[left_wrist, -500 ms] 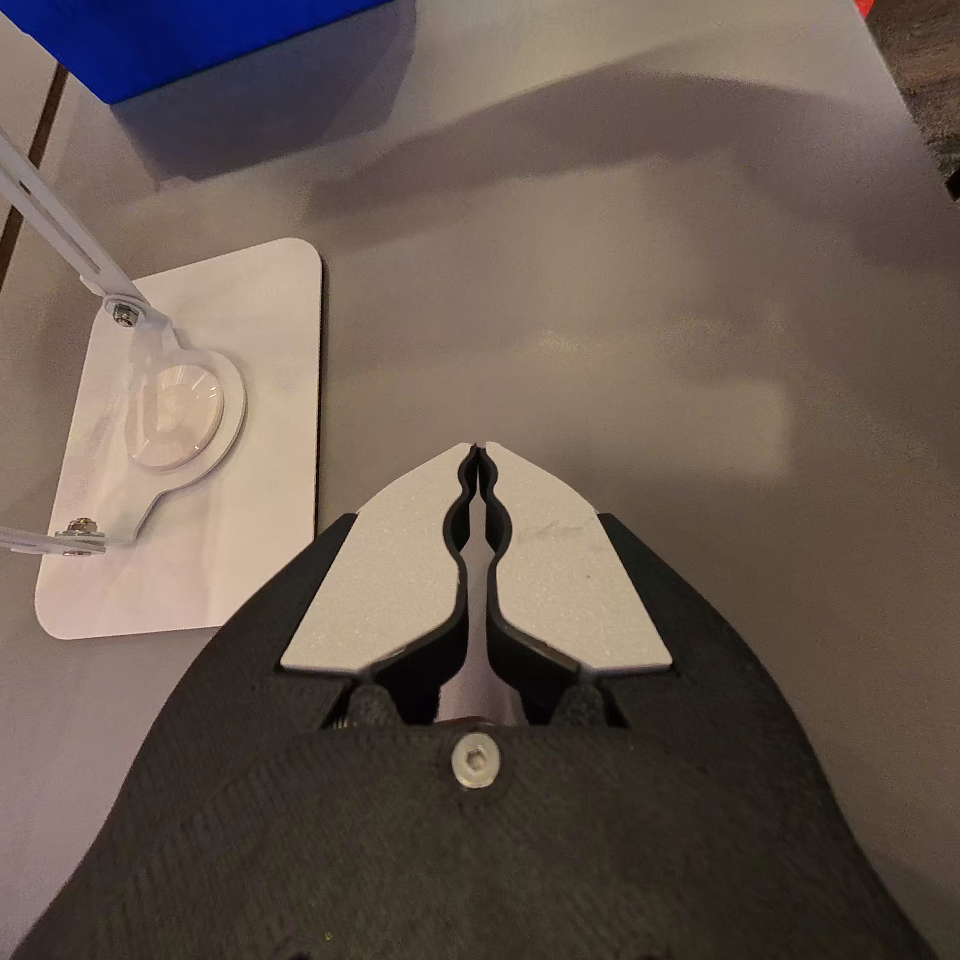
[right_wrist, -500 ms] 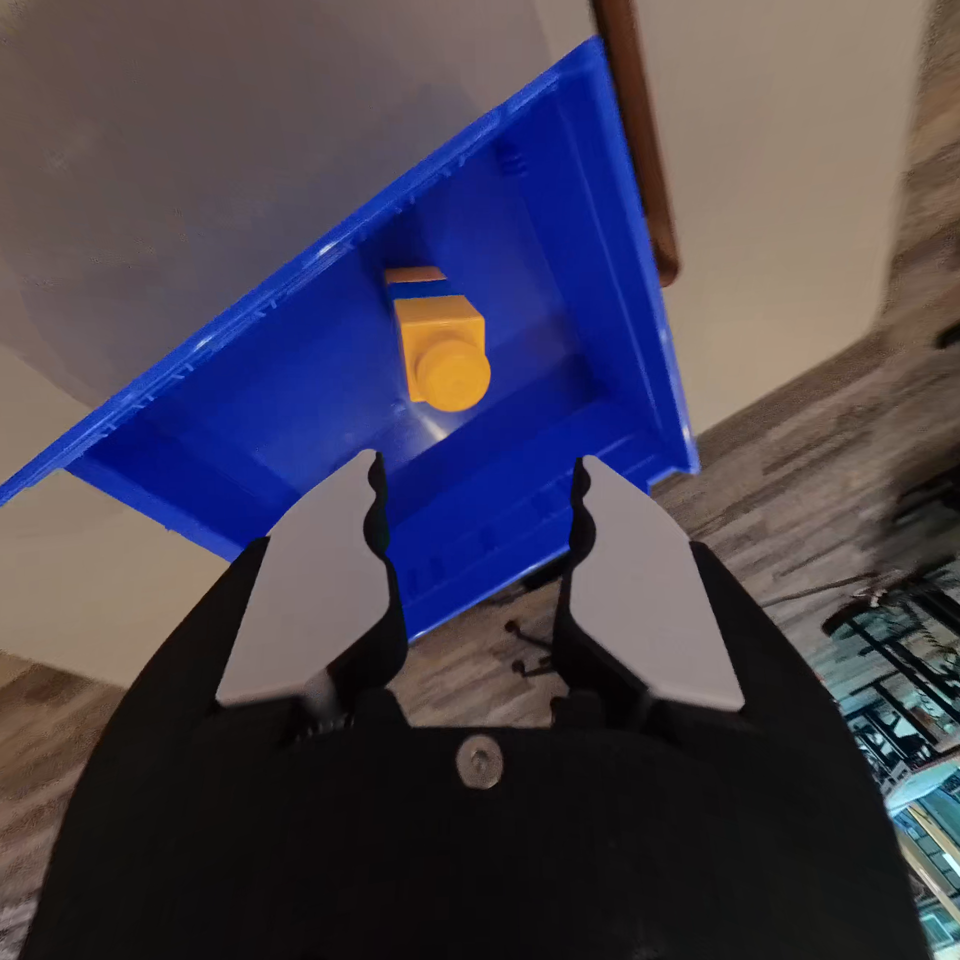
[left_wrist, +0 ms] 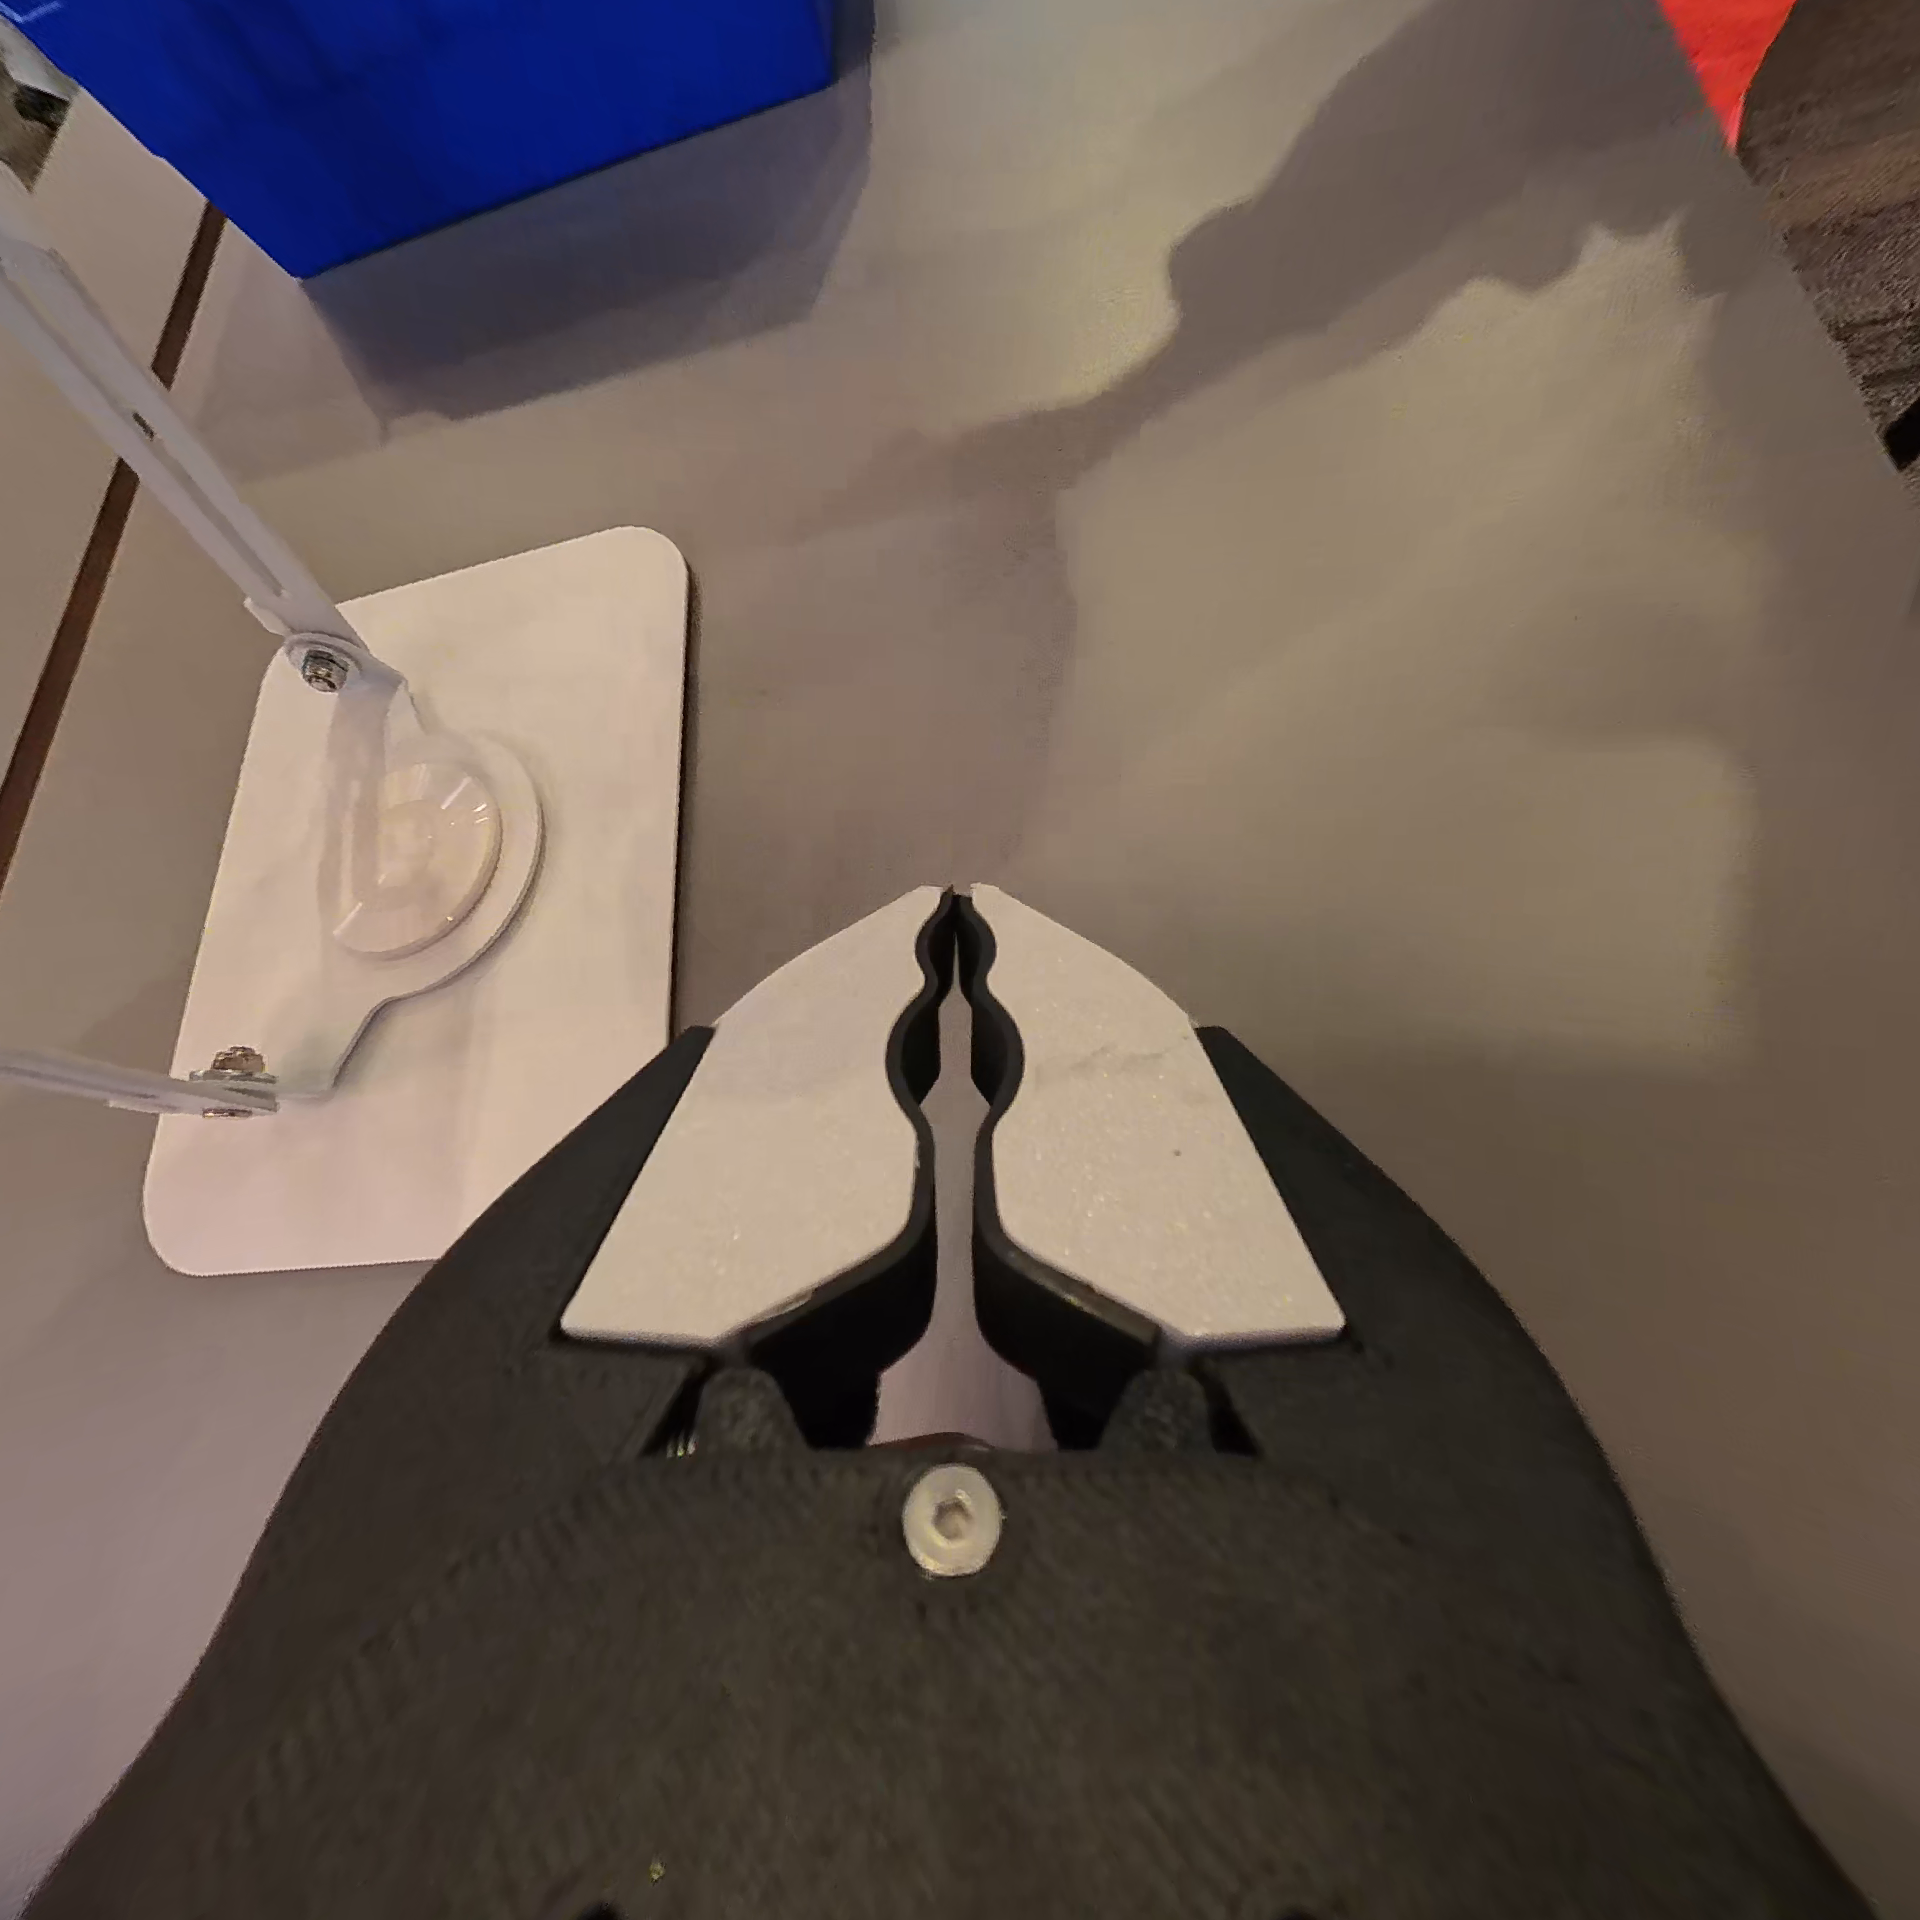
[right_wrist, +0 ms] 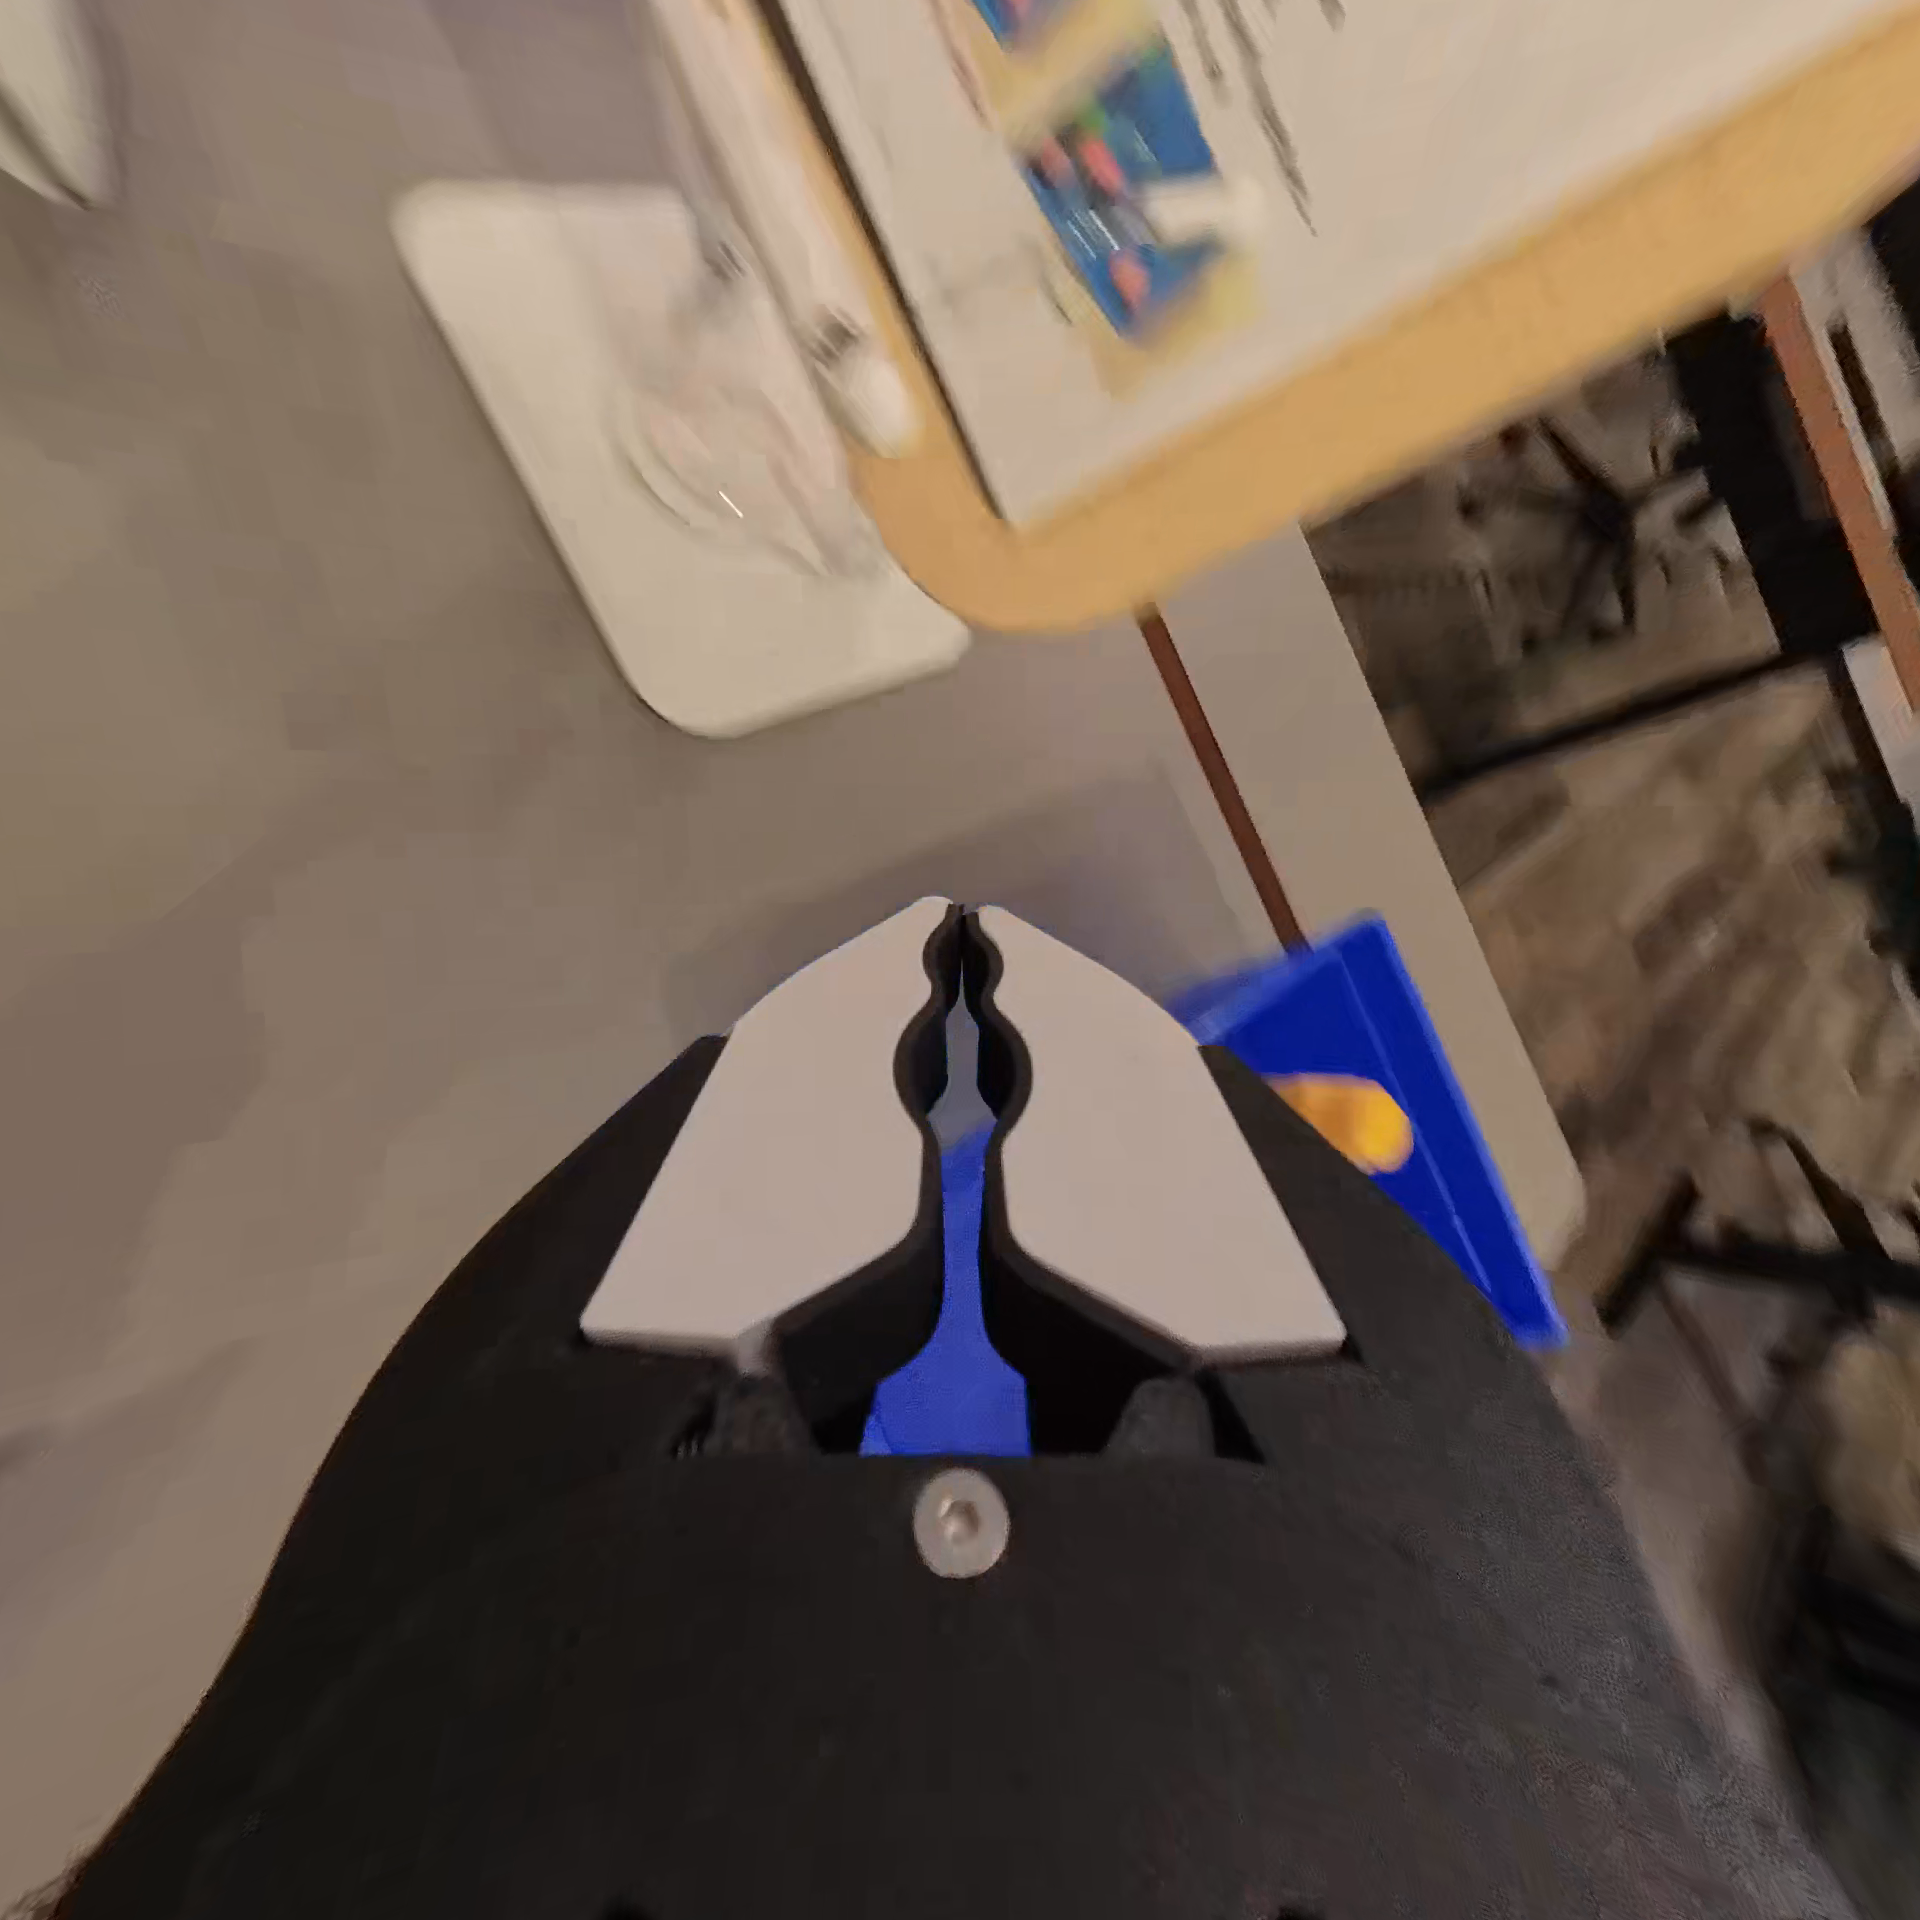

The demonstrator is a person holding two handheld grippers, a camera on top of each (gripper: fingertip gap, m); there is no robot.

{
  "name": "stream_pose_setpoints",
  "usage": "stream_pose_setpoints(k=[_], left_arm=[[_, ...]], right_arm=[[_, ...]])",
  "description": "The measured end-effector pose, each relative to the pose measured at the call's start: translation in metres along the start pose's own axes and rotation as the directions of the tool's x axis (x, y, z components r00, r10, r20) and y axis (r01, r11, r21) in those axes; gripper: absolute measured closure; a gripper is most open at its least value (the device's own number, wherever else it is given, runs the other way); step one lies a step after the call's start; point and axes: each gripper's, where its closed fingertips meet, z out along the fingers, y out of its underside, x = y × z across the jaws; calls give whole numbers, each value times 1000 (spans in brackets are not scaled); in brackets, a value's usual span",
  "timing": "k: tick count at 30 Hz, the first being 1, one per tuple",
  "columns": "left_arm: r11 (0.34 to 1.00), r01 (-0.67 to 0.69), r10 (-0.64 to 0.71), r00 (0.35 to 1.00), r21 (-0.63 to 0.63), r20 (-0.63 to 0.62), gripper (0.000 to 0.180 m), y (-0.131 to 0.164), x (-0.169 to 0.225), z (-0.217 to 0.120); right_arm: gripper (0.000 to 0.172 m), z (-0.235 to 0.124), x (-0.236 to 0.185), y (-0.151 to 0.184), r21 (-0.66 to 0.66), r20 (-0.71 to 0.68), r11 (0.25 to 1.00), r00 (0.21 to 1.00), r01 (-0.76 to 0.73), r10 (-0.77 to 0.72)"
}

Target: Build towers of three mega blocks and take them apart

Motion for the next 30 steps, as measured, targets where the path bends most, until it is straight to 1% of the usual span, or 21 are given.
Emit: stream_pose_setpoints(k=[1,3,5,7,9,10,12,13,15,17,19,20,22,23,25,27,29,30], left_arm=[[1000,2,-2,1000,8,2,180,-2,-1,-1],[1000,-6,6,1000,14,15,180,-6,-2,-4],[1000,-16,16,1000,14,22,180,-8,-1,-5],[1000,-18,17,999,16,39,180,-8,-3,-9],[998,-45,42,996,39,74,180,-12,-6,-19],[998,-57,53,994,41,99,180,-15,-9,-28],[996,-74,64,981,52,181,178,-21,-20,-53],[995,-86,73,974,52,215,177,-21,-26,-66],[997,-73,67,949,9,307,175,-9,-44,-98],[999,-43,34,924,15,380,173,2,-59,-133],[999,-6,31,880,-54,474,170,25,-77,-170],[991,26,44,860,-130,509,166,43,-86,-186],[951,88,95,828,-295,553,165,80,-106,-218],[936,113,96,830,-333,550,164,94,-117,-229],[904,159,72,859,-398,507,158,124,-136,-242],[863,128,119,889,-489,443,155,153,-155,-247],[837,127,96,923,-532,372,150,177,-169,-241],[824,119,86,940,-554,330,150,187,-173,-236]], right_arm=[[172,5,-16,-11,69,16,998,1000,-1,-1],[172,20,-46,-31,181,65,984,998,-2,-10],[172,43,-76,-47,259,127,966,991,8,-42],[172,68,-105,-57,309,182,950,978,38,-98],[172,88,-141,-62,375,286,925,941,64,-181],[172,96,-156,-61,397,322,914,921,81,-221],[172,105,-176,-56,384,390,918,884,101,-260],[172,107,-178,-55,383,383,916,882,120,-276],[172,106,-183,-57,409,402,907,871,105,-282],[172,108,-183,-55,416,411,905,869,89,-275],[172,111,-185,-52,412,423,907,864,85,-273],[172,113,-186,-50,406,427,909,861,89,-276],[172,117,-190,-47,398,449,913,850,87,-277],[172,118,-192,-46,394,456,915,845,89,-279],[172,121,-196,-44,383,467,918,836,102,-288],[172,121,-199,-44,386,481,917,826,101,-294],[172,121,-201,-44,386,489,917,820,102,-297],[172,122,-202,-43,384,491,918,819,102,-297]])
